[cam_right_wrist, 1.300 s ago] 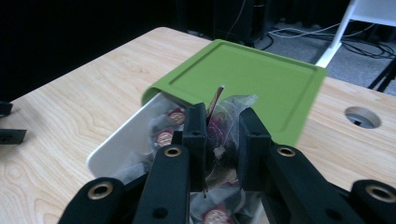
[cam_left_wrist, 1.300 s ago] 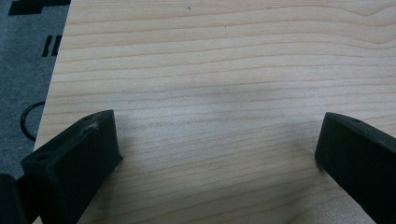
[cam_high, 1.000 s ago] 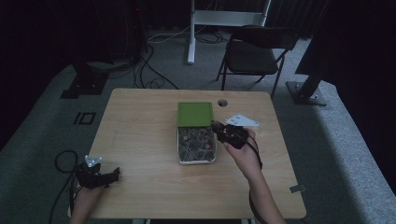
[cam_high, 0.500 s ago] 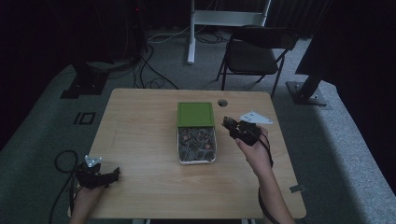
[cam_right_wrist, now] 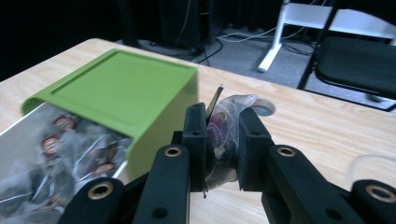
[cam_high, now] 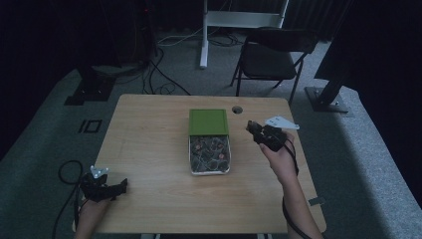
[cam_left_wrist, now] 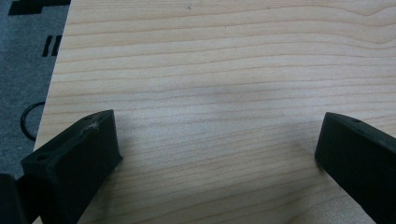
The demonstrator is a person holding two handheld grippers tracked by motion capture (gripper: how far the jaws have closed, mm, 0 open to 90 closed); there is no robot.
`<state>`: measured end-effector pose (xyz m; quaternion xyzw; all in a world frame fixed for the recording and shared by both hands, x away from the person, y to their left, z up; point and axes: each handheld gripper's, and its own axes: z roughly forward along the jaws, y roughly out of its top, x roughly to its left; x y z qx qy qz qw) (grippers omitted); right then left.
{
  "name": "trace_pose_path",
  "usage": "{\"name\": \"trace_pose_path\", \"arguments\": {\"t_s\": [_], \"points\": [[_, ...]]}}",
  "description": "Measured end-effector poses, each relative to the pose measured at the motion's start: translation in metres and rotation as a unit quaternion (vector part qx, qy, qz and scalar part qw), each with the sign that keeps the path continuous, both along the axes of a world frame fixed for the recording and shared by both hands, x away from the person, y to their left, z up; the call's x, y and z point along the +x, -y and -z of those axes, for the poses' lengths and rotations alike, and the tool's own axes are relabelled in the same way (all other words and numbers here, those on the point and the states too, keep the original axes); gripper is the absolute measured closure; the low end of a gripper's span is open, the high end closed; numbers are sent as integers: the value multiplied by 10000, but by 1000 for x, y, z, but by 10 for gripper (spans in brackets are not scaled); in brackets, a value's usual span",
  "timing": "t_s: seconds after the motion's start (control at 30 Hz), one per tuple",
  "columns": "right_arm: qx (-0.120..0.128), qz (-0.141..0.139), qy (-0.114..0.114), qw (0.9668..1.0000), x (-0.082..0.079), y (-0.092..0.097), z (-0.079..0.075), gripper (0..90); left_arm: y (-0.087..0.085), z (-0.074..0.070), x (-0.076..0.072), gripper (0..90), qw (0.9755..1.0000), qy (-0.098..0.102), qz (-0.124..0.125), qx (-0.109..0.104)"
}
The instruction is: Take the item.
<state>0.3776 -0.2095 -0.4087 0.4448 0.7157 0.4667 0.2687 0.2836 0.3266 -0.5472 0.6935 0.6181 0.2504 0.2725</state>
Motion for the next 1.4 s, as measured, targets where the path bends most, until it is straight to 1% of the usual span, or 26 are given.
{"name": "trace_pose_path", "arguments": {"t_s": [0.03,0.07,0.13,0.2,0.23,0.3,0.37,0.5,0.63,0.77,0.83,0.93,1.07,1.2,1.33,1.4], "points": [[48,61,11,10000,2,5,0,771,0,0,0,2,10000,-5,3,5],[48,61,11,10000,2,5,0,771,0,0,0,2,10000,-5,3,5],[-32,205,43,9998,5,13,0,771,0,0,0,2,10000,-3,2,3],[-22,226,45,9997,6,15,-1,771,0,0,0,2,10000,-4,3,5],[-30,325,93,9994,8,21,-2,771,0,0,0,2,10000,-4,3,3],[-5,399,112,9991,10,26,-3,771,0,0,0,2,10000,-2,0,1],[-36,508,139,9986,12,32,-4,771,0,0,0,2,10000,0,-2,-1],[-53,639,121,9979,17,44,-4,771,0,0,0,2,10000,-1,-5,-4],[21,755,110,9971,21,55,-3,771,0,0,0,2,10000,0,-4,-5],[-18,892,103,9960,23,66,-3,771,0,0,0,2,10000,0,-4,-4],[-18,892,103,9960,23,66,-3,771,0,0,0,2,10000,-1,-4,-4],[-17,1048,79,9945,27,78,-4,771,0,0,0,2,10000,0,-4,-5],[-45,1157,49,9933,31,86,-4,771,0,0,0,2,10000,0,-5,-5],[-21,1241,9,9923,36,91,-2,771,0,0,0,2,10000,0,-4,-5],[19,1276,-34,9918,41,94,1,771,0,0,0,2,10000,0,-5,-6],[1,1288,-67,9917,43,94,2,770,0,0,0,2,10000,0,-4,-5]]}}
